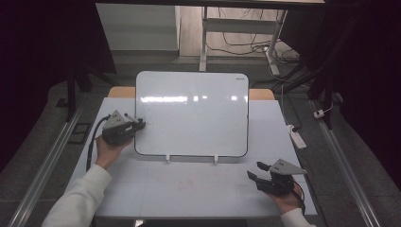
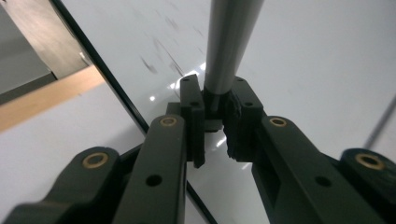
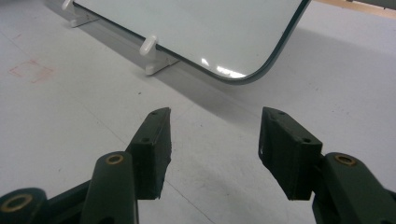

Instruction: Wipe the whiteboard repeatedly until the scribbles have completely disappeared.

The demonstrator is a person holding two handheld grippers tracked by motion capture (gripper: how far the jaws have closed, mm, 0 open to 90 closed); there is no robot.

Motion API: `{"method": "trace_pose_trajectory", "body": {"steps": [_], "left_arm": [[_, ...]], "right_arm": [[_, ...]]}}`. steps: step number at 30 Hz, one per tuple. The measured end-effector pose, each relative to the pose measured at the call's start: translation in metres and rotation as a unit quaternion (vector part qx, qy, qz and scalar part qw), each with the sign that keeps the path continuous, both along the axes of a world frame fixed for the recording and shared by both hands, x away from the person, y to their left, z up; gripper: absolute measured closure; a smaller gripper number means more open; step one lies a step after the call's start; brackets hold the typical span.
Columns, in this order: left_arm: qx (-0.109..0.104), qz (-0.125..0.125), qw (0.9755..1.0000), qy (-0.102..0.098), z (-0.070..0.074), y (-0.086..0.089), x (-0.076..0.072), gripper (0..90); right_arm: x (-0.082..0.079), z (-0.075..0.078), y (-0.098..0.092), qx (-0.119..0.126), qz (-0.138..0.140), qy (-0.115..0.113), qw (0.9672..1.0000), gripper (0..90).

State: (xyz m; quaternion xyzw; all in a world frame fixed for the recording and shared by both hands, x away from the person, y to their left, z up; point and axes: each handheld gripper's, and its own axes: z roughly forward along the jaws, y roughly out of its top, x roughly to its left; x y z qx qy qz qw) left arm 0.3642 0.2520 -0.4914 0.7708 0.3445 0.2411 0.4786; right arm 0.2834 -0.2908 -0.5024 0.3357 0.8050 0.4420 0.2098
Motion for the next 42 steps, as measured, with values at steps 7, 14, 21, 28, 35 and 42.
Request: {"method": "trace_pose_trajectory", "body": {"steps": [7, 14, 21, 28, 35, 42], "left_arm": [[0.001, 0.029, 0.9993, -0.022, 0.031, -0.002, 0.034, 77.7], [0.001, 0.010, 0.9999, -0.009, 0.022, -0.008, 0.024, 77.8], [0.016, 0.012, 0.9998, -0.008, 0.009, 0.001, 0.006, 77.7], [0.006, -0.009, 0.9999, -0.002, 0.012, -0.015, 0.014, 77.7], [0.022, -0.015, 0.9996, -0.013, 0.013, -0.029, 0.013, 77.7], [0.007, 0.021, 0.9995, -0.022, 0.027, -0.012, 0.028, 77.7]], "right_arm": [[0.001, 0.001, 0.003, -0.002, 0.001, -0.002, 1.0000, 43.8], [0.000, 0.000, 0.001, 0.000, 0.003, 0.001, 1.0000, 43.9], [-0.001, 0.001, 0.001, 0.002, 0.002, -0.001, 1.0000, 43.9], [-0.001, 0.002, 0.001, 0.001, 0.001, -0.002, 1.0000, 43.8], [0.000, 0.001, 0.001, -0.002, 0.001, -0.001, 1.0000, 43.8], [-0.001, 0.001, 0.001, 0.000, 0.001, 0.000, 1.0000, 43.8]]}}
